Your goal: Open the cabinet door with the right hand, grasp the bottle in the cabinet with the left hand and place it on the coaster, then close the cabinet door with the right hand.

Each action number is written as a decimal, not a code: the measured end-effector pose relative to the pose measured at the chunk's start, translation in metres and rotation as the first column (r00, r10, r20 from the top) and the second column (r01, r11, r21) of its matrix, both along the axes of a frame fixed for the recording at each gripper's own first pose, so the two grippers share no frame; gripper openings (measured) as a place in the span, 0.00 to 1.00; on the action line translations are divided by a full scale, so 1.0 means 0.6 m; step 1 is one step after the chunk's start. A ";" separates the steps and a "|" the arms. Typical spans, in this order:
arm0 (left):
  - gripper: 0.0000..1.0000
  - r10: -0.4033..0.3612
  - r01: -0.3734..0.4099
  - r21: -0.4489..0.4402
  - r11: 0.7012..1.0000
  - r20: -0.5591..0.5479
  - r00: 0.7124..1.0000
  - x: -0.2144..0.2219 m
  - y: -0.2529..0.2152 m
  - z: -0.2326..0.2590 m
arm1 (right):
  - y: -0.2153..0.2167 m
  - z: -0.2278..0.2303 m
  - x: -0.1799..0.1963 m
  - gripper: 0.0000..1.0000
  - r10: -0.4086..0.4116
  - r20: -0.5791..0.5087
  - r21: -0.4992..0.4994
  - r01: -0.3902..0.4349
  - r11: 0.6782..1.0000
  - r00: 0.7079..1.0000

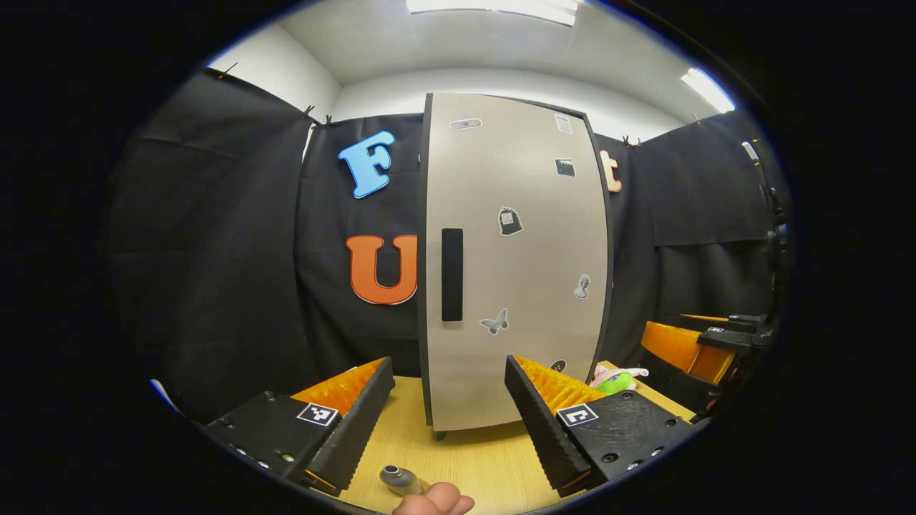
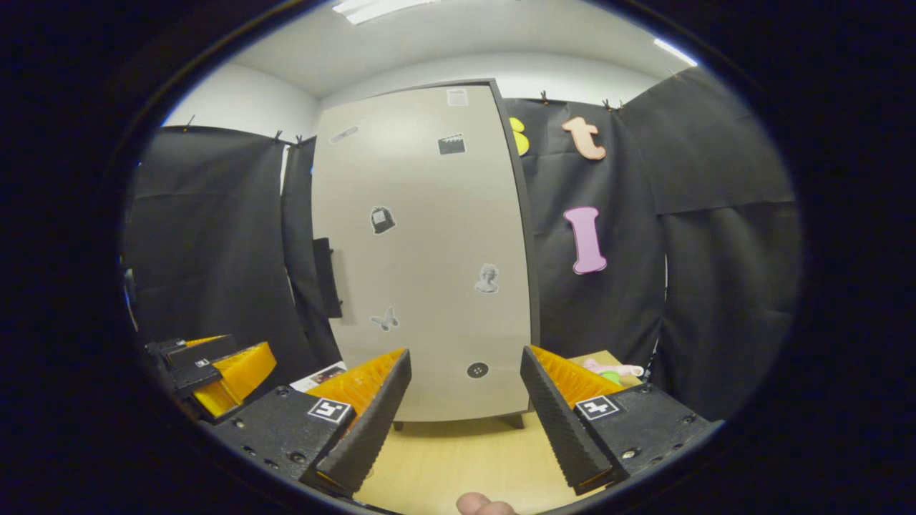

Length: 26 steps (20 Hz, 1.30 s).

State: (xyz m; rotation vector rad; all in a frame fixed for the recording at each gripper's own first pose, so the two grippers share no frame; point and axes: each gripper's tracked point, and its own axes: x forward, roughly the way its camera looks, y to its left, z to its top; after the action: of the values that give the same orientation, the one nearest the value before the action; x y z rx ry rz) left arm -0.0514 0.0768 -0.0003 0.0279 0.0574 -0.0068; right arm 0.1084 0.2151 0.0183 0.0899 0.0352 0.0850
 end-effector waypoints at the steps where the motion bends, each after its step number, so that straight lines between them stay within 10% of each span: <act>1: 0.95 -0.002 0.002 -0.001 1.000 0.002 1.000 -0.001 0.002 0.001 | 0.004 0.002 -0.001 0.94 -0.001 0.005 -0.002 0.001 1.000 1.000; 26: 0.95 -0.168 0.162 0.066 0.985 0.092 0.981 0.033 0.015 -0.028 | 0.022 -0.003 -0.026 0.99 -0.117 0.029 -0.060 0.118 0.991 0.993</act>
State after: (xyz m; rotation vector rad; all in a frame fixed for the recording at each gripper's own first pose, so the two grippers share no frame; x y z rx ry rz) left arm -0.0316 0.0858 -0.0169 0.0910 -0.0427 -0.1696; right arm 0.0926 0.2282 0.0163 0.0291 0.0074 -0.0326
